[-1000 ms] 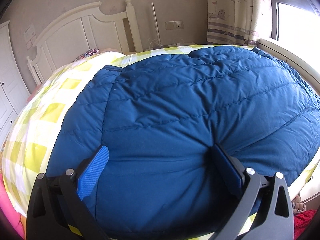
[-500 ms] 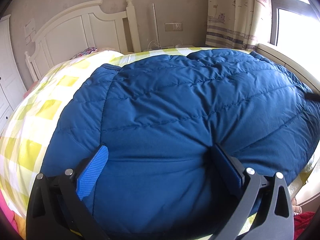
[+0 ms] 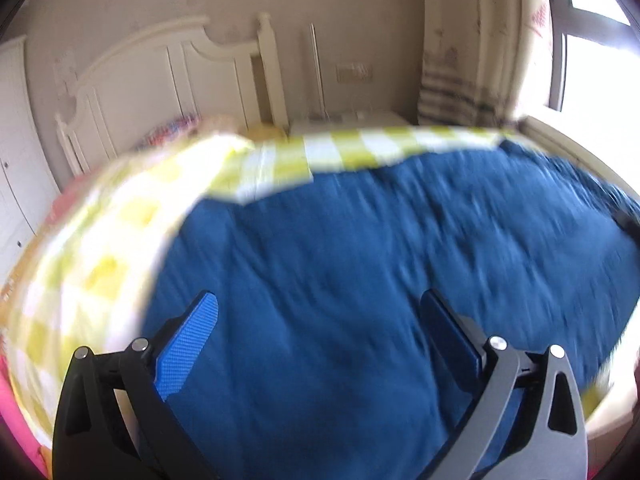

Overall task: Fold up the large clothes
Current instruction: 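Grasp the folded jacket edge with the right tool and lift it up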

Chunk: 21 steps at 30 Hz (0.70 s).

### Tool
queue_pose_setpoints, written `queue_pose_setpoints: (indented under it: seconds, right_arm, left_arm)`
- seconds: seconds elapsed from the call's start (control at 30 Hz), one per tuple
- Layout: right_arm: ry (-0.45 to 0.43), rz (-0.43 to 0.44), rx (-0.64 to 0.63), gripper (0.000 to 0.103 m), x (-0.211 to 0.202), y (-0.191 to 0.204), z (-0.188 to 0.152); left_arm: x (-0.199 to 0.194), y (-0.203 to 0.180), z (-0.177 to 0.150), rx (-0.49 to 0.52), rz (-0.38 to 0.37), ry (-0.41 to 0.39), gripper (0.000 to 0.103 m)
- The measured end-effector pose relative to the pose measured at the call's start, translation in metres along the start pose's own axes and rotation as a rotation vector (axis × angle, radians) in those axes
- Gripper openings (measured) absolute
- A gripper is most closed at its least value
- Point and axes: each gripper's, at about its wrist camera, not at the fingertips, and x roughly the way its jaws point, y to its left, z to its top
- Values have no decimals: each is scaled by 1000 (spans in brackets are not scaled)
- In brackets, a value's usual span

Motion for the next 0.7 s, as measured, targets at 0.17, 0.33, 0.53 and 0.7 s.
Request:
queue_pose_setpoints:
  seconds: [0.17,0.33,0.53,0.7]
  right_arm:
    - [-43,-27,-208,32,-17,49,6]
    - [-39,-43,-329,32,-23,80,-1]
    - [-39,-47,-416,32,-35,110,-9]
    - [-28,-5,-497,32,-23,149,-21]
  left_arm:
    - [50,-41,60,68,13,58,101]
    - [139,-65,75,115,28,289,100]
    - [63,-36,55,50,-103,125,90]
    - [18,-68,-18,259,-196,119,98]
